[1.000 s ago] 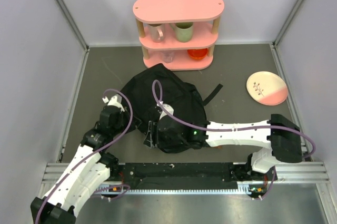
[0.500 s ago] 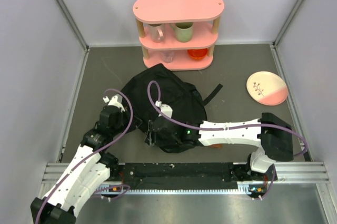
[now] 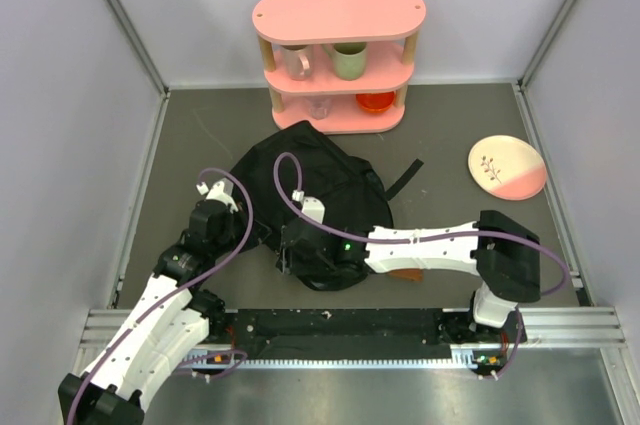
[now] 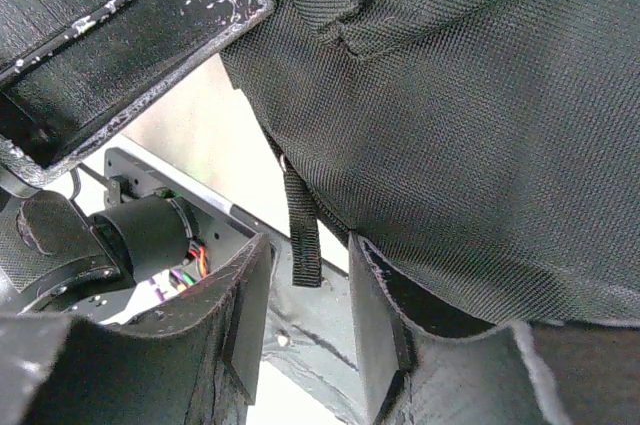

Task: Pack the student bag
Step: Zip the student bag at the center of the board.

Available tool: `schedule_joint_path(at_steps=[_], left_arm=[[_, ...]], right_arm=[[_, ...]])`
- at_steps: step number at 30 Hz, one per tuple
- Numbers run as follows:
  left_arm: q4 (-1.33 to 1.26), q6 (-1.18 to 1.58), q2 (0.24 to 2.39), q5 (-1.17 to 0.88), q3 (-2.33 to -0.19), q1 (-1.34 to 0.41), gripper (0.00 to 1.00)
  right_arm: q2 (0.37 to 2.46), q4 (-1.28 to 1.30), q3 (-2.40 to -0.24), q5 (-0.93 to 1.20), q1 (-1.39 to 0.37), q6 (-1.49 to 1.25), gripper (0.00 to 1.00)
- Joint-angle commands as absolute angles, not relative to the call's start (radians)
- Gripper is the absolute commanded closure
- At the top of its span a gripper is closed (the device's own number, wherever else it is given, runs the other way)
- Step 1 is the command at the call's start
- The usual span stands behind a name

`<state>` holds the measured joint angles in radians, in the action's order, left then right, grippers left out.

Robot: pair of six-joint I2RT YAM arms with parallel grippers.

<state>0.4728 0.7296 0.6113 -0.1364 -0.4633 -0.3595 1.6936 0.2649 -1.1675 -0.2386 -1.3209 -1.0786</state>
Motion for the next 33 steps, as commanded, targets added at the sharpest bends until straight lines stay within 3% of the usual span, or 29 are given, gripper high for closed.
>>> schedule_joint_path(at_steps=[1,3,4,7,12,20,33], left_arm=[[0.405,0.727,0.597,-0.198,-0.492,-0.36,0.9],[0.403,0.727,0.598,-0.201,-0.495,-0.36,0.9],[0.403,0.727,0.6,-0.199,-0.495,-0.36,0.91],[0.4,0.727,0.603,-0.199,-0.497,-0.36,0.91],[0.406,0.73,0.603,-0.196,-0.497,-0.36,0.92],[0.416,0.718,0.607,-0.175,-0.5,-0.36,1.0],[0.452,0.703,0.606,-0.103,-0.528,-0.36,1.0]], right_arm=[[1.703,0.261,-1.229,-0.265,-1.31,-1.063,0.64],[1.706,0.261,-1.23,-0.272,-1.304,-1.063,0.68],[1.707,0.261,-1.232,-0.27,-1.302,-1.06,0.77],[1.716,0.259,-1.239,-0.256,-1.298,-1.045,0.83],[1.709,0.261,-1.236,-0.232,-1.293,-1.026,1.0],[1.654,0.204,-1.169,-0.181,-1.29,-0.997,1.0],[1.528,0.143,-1.009,-0.029,-1.238,-0.96,1.0]])
